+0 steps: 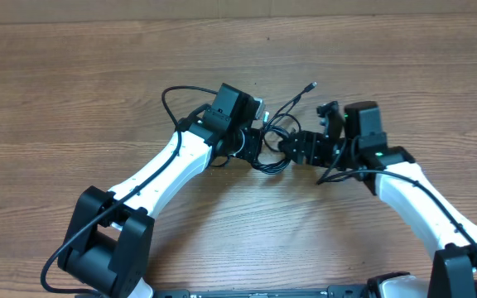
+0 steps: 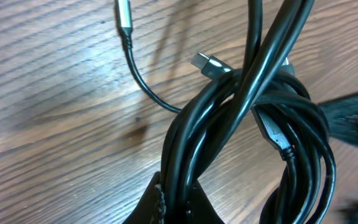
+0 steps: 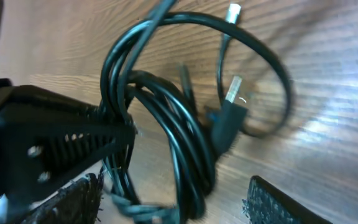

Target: Untangle cables

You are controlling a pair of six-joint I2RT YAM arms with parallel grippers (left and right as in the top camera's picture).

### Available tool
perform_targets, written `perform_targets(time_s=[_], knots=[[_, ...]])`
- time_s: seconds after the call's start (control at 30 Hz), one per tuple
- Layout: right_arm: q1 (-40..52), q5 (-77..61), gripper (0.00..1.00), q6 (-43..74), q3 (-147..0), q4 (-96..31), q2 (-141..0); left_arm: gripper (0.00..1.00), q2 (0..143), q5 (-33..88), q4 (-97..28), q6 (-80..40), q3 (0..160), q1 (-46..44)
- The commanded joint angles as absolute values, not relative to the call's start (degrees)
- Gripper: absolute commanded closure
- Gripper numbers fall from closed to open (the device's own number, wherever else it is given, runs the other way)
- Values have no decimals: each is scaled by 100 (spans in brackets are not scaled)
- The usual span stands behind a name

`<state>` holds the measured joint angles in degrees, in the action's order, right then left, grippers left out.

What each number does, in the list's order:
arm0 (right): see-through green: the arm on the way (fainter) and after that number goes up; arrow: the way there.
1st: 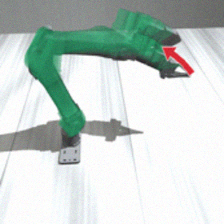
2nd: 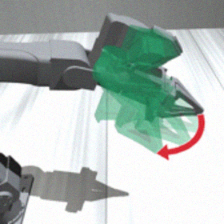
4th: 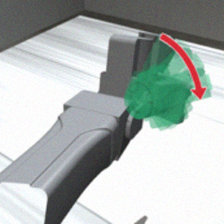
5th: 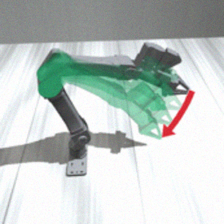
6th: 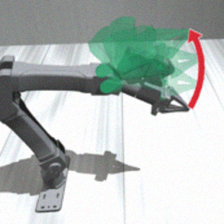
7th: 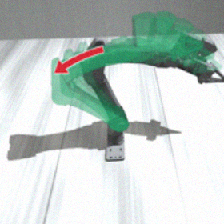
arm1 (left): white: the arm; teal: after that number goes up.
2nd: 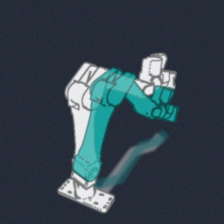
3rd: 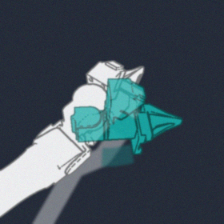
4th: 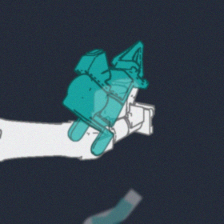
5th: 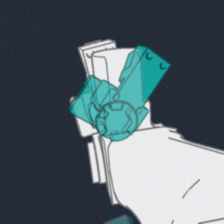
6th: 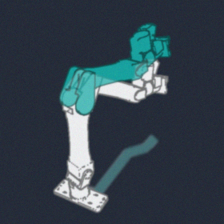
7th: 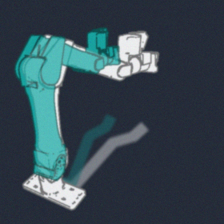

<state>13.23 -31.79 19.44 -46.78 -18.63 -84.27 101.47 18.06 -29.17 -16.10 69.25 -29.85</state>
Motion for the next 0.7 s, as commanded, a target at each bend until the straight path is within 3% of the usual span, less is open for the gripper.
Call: perform_targets(time_s=[0.0, 0.13, 0.27, 0.57, 0.67], knots=[[1815, -1802, 28, 1966, -4646, -1796, -8381, 96, 10005, 2178, -2899, -1688, 7037, -2954], [2349, -283, 34, 1968, -4646, -1793, -8381, 96, 10005, 2403, -2943, -1686, 7037, -2952], [2600, 408, 49, 1964, -4646, -1704, -8381, 96, 10005, 2471, -3072, -1671, 7037, -2947], [2615, 150, 93, 1717, -4646, -1765, -8381, 96, 10005, 2521, -3109, -1675, 7037, -2818], [2615, -502, 96, 1437, -4646, -1820, -8381, 96, 10005, 2665, -3096, -1673, 7037, -2696]])
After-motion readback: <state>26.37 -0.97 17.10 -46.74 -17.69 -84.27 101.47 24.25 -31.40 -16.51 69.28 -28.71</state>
